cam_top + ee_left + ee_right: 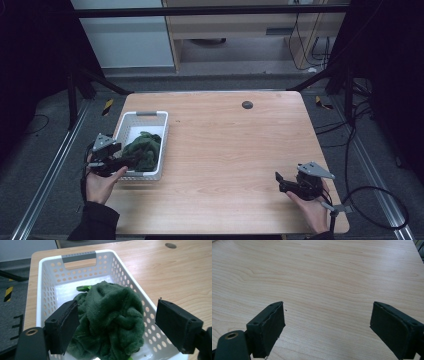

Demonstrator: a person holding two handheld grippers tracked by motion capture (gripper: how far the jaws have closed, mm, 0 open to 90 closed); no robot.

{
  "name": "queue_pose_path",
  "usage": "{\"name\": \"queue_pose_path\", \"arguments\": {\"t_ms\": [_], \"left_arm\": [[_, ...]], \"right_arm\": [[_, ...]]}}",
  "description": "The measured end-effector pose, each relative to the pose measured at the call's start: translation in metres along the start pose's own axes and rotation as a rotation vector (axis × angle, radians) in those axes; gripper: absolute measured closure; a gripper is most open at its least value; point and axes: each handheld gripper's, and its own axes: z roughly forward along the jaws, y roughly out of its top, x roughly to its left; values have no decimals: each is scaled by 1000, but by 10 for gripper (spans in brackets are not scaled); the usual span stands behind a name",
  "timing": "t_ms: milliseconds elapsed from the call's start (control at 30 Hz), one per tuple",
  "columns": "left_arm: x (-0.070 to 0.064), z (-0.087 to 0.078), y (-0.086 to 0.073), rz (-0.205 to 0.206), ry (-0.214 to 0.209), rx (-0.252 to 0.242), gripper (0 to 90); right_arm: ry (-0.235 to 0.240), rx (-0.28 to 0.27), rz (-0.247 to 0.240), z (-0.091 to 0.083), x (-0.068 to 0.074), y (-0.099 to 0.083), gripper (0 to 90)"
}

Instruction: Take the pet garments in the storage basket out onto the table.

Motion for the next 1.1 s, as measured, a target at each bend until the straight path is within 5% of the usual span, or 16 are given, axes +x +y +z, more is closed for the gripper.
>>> {"name": "queue_pose_path", "arguments": {"t_ms": [1100], "left_arm": [[1,40,26,62,-11,185,135]], "right_arm": [[32,35,5,3,-1,-1,123]]}}
